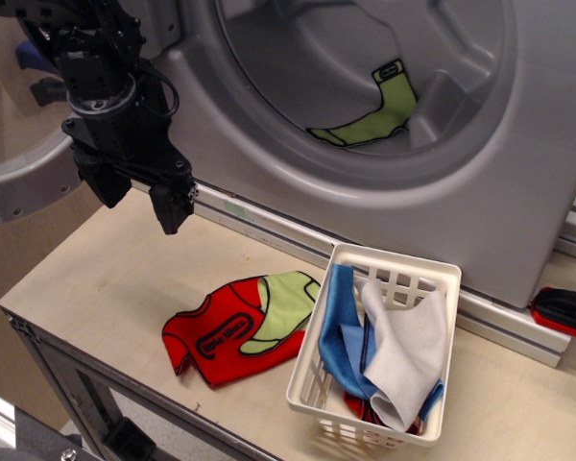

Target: Take clothes out of laundry machine

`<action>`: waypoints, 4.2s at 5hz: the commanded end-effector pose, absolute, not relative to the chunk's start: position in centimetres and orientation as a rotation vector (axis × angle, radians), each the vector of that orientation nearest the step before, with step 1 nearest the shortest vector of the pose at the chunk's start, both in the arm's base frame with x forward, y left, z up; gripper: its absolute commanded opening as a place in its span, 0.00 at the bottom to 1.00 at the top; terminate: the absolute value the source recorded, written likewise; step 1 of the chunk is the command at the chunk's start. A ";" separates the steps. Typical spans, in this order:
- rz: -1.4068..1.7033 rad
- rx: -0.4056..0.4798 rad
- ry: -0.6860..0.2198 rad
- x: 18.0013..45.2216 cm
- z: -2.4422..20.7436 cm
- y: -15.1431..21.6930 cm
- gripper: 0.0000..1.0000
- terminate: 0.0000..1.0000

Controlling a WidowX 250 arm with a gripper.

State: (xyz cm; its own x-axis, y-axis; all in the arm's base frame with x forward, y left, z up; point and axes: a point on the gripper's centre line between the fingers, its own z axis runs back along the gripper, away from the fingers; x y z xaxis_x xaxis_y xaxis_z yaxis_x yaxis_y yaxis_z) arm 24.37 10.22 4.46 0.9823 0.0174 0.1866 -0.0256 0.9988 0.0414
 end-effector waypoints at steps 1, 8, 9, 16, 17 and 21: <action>0.022 0.044 -0.187 24.4 4.5 10.2 1.00 0.00; -0.278 0.110 -0.443 36.0 8.5 2.1 1.00 0.00; -0.309 0.094 -0.502 37.9 7.9 2.2 1.00 0.00; -0.386 -0.015 -0.526 42.0 1.7 2.9 1.00 0.00; -0.349 -0.017 -0.489 41.5 1.9 2.5 0.00 0.00; -0.163 0.079 -0.410 38.1 7.1 1.5 0.00 0.00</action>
State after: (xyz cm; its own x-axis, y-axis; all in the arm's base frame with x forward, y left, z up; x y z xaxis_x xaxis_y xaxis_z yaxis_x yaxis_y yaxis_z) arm 37.54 1.84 4.35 0.9337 -0.1608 0.3200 0.1385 0.9862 0.0912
